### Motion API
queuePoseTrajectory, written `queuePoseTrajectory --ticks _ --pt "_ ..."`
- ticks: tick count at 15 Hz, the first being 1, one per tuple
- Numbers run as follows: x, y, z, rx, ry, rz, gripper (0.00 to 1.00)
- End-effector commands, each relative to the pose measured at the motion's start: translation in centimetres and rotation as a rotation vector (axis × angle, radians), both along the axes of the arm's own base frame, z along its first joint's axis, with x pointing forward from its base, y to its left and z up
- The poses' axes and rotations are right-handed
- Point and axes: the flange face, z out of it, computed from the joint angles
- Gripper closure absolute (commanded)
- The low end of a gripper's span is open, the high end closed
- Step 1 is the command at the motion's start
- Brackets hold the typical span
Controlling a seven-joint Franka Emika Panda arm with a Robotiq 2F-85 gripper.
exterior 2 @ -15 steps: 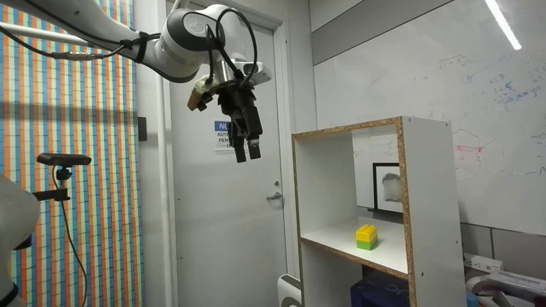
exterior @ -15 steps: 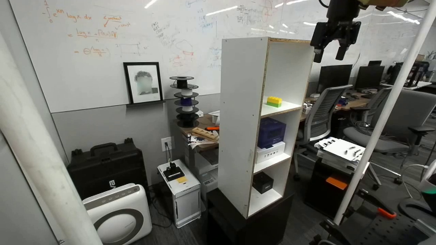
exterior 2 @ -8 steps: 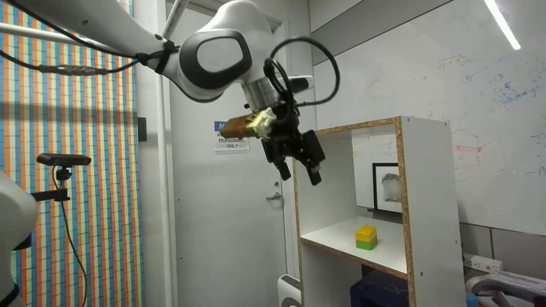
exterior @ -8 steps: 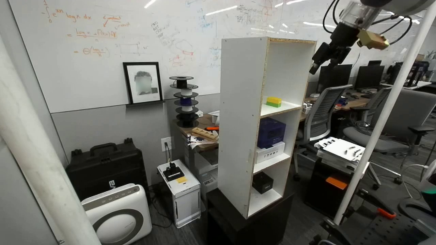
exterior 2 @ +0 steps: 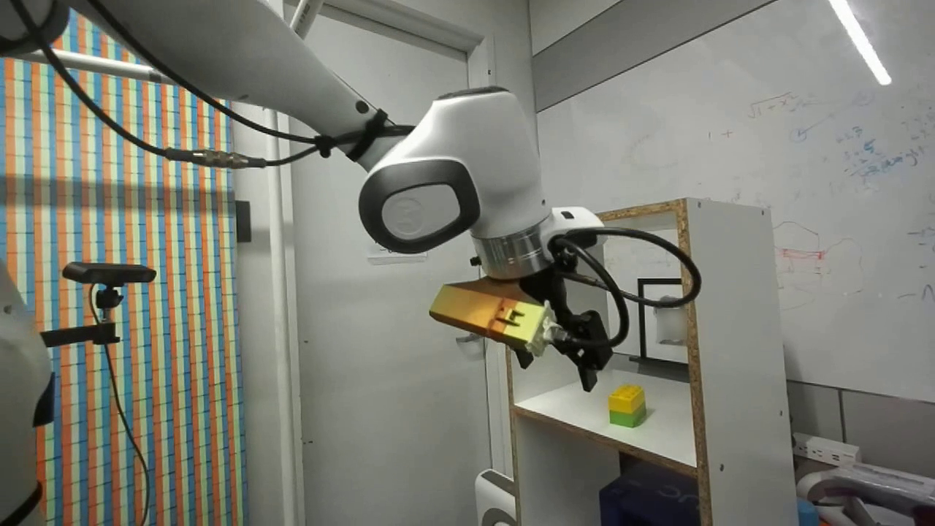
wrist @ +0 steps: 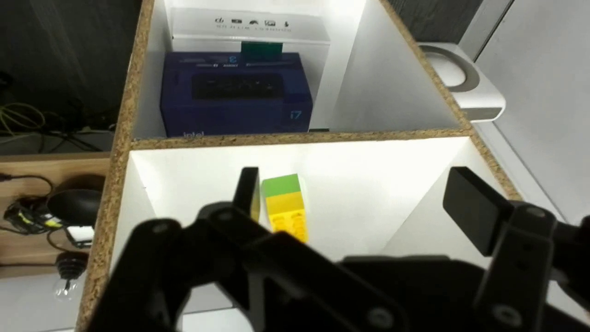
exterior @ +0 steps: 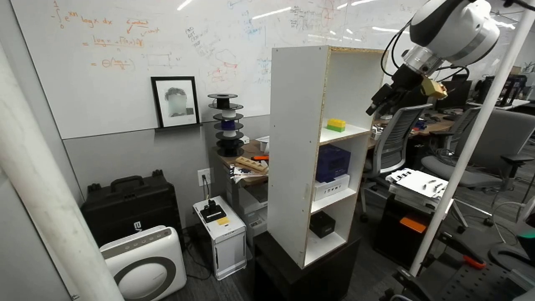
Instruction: Pick up the sponge and put it on top of the counter
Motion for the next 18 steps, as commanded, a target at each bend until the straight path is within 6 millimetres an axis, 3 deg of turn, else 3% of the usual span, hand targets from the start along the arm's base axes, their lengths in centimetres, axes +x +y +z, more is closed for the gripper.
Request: queuePoseTrajectory --ticks 1,7,13,14,15,18 --pt "4.1 0.4 -1.3 -0.055 -0.122 -0.058 0.00" --pt "9.7 2.8 -3.2 -0.077 -0.211 -0.121 0.00" --pt "13.0 1.6 -7.2 -0.113 -0.152 -0.116 0.00" --pt "13.2 1.4 -7.9 -0.117 -0.138 -0.118 0.25" --pt "13.3 1.3 -8.5 -0.119 -0.129 -0.119 0.27" --pt "13.3 1.1 -9.0 -0.123 -0.117 -0.121 0.51"
